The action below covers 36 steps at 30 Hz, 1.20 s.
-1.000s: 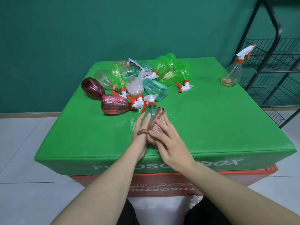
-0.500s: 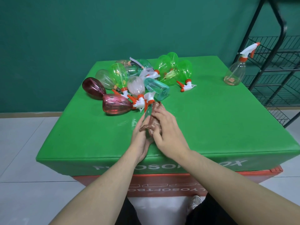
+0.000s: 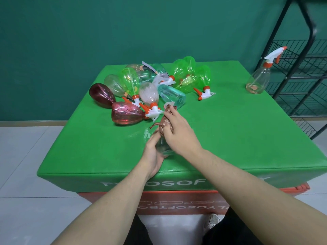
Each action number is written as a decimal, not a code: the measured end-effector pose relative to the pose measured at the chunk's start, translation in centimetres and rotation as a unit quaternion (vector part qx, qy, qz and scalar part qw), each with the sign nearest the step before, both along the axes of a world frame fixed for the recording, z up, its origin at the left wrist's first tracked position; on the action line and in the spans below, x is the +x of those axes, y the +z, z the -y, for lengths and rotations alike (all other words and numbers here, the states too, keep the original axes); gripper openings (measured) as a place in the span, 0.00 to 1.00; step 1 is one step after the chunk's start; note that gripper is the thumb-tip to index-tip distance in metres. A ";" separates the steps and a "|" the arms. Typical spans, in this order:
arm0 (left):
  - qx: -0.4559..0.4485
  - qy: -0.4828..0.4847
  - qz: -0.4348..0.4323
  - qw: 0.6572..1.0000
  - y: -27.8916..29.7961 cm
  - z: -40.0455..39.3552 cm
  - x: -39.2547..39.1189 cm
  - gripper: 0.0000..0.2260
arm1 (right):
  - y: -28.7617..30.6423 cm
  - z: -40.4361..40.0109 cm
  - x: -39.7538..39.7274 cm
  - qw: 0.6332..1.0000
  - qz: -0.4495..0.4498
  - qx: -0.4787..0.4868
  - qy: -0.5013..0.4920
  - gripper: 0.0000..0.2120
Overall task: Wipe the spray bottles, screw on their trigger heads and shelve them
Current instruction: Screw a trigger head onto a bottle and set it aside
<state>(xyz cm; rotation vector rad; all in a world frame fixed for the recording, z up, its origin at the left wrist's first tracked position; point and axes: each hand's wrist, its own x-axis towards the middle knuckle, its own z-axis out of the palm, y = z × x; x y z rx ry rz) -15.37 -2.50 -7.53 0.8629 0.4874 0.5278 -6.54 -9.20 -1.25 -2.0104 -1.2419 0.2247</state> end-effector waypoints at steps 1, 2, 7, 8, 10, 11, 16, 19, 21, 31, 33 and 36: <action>-0.005 0.001 -0.001 1.000 0.0 0.0 0.0 0.19 | -0.2 0.1 0.0 1.000 0.005 0.003 -0.001 0.24; -0.009 0.004 -0.004 1.000 0.0 0.0 0.0 0.17 | -0.5 0.3 0.0 1.000 0.012 0.008 0.004 0.23; -0.008 0.028 -0.015 0.999 -0.3 0.2 0.0 0.15 | -2.1 1.8 -0.6 0.996 0.069 0.048 0.035 0.24; -0.008 0.035 -0.009 0.999 -0.2 0.2 0.1 0.16 | -2.3 2.2 -0.7 0.994 0.085 0.054 0.041 0.24; -0.013 0.046 0.003 0.999 0.0 0.3 0.2 0.22 | -2.8 2.9 -0.9 0.989 0.122 0.057 0.062 0.24; -0.018 0.048 0.007 0.999 -0.1 0.2 0.2 0.24 | -3.1 3.2 -1.1 0.986 0.143 0.053 0.074 0.24; -0.041 0.058 0.001 0.997 -0.7 -0.1 0.2 0.37 | -4.9 4.4 -2.3 0.977 0.184 0.049 0.090 0.23; -0.038 0.065 -0.006 0.997 -0.5 -0.2 0.0 0.42 | -5.6 4.7 -2.4 0.975 0.184 0.073 0.103 0.21; -0.025 0.082 -0.005 0.996 -0.5 -0.1 0.0 0.34 | -5.6 4.9 -2.3 0.977 0.169 0.084 0.100 0.21; 0.027 0.048 0.013 0.998 -0.8 -0.3 -0.1 0.30 | -3.4 3.7 -1.7 0.984 0.132 0.093 0.069 0.21; 0.033 0.033 0.023 0.999 -0.5 -0.2 0.0 0.22 | -2.7 3.2 -1.4 0.988 0.112 0.087 0.064 0.23; 0.043 0.017 0.007 0.999 -0.3 -0.1 0.0 0.22 | -1.6 2.4 -0.8 0.996 0.045 0.065 0.043 0.24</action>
